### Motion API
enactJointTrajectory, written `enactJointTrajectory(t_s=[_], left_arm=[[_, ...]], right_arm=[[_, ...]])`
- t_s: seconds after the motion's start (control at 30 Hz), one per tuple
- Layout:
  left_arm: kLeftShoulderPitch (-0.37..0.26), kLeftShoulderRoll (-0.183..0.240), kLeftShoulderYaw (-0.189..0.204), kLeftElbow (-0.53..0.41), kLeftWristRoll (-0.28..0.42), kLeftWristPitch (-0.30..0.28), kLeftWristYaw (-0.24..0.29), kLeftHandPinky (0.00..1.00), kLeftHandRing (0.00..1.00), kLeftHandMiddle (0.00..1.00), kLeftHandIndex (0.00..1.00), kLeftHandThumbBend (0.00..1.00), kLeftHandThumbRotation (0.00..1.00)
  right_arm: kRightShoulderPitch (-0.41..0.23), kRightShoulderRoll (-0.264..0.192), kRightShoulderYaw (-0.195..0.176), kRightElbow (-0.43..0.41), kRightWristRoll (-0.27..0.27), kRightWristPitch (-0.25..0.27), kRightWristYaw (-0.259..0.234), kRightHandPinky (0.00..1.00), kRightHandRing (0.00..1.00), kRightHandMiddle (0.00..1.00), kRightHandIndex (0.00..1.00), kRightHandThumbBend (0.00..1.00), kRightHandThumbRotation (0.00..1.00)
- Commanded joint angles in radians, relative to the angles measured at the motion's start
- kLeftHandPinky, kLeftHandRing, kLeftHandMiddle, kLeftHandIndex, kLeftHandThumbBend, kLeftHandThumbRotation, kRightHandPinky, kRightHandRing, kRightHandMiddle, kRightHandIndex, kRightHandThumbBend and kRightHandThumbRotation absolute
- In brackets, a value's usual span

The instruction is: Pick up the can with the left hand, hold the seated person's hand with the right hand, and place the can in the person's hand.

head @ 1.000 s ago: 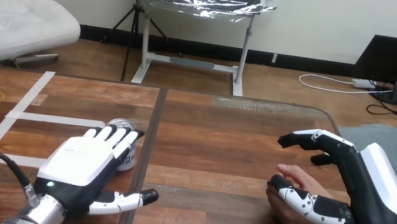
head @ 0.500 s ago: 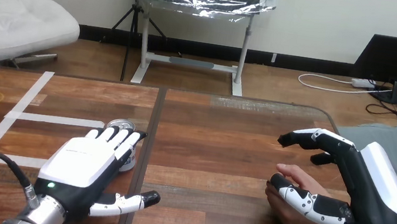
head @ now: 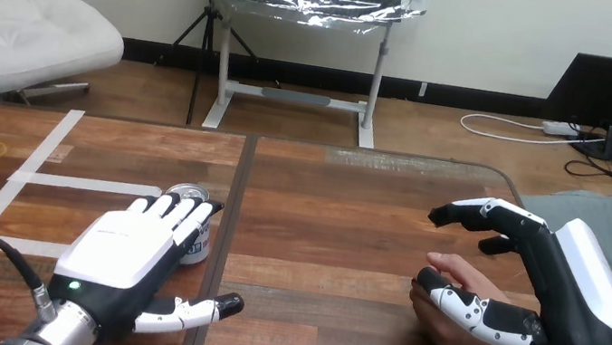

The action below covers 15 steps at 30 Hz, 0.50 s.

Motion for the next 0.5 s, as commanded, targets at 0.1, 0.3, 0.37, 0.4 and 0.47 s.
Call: enactJointTrajectory(t_s=[0.1,0.3,0.37,0.4,0.47], left_arm=[[-0.024,0.014,0.032,-0.063,0.004,-0.01,0.007,1.0,1.0,1.0,1.0,0.62,1.0],[-0.015,0.012,0.035,-0.078,0.008,-0.011,0.012,1.0,1.0,1.0,1.0,0.62,1.0],[-0.013,0.012,0.037,-0.084,0.007,-0.012,0.011,1.0,1.0,1.0,1.0,0.62,1.0],[-0.012,0.012,0.038,-0.086,0.007,-0.011,0.011,1.0,1.0,1.0,1.0,0.62,1.0],[-0.009,0.009,0.04,-0.091,0.003,-0.009,0.01,1.0,1.0,1.0,1.0,0.62,1.0]], right_arm=[[-0.074,-0.019,-0.01,-0.038,-0.004,-0.002,-0.002,0.7,0.78,0.76,0.67,0.56,0.0],[-0.076,-0.02,-0.011,-0.039,-0.001,0.0,0.001,0.7,0.77,0.75,0.67,0.56,0.0],[-0.078,-0.017,-0.012,-0.036,0.01,-0.003,0.002,0.7,0.77,0.75,0.67,0.56,0.0],[-0.078,-0.017,-0.012,-0.035,0.013,-0.004,0.002,0.7,0.77,0.75,0.67,0.56,0.0],[-0.079,-0.016,-0.012,-0.035,0.013,-0.001,0.003,0.7,0.77,0.76,0.67,0.56,0.0]])
